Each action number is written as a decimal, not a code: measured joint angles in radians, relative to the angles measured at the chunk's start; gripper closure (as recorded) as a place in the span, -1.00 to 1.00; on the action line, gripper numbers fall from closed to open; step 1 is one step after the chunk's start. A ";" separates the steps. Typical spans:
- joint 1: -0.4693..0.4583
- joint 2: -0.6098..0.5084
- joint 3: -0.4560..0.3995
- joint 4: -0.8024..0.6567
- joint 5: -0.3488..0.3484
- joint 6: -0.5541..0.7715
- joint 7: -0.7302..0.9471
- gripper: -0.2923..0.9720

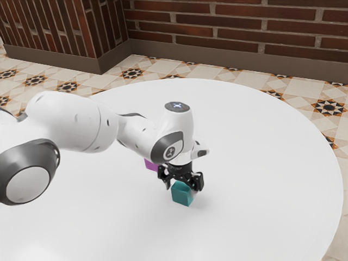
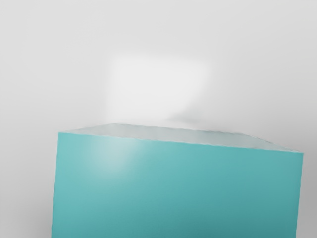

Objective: Pick up the blue block with one arm, and put the blue block on the pink block with one arm

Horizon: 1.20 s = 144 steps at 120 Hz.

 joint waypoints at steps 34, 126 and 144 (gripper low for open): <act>0.014 0.018 -0.016 0.035 0.010 0.002 -0.011 -0.05; 0.315 0.009 -0.052 0.247 0.035 -0.134 0.146 0.00; 0.329 0.012 -0.054 0.249 0.033 -0.142 0.181 0.00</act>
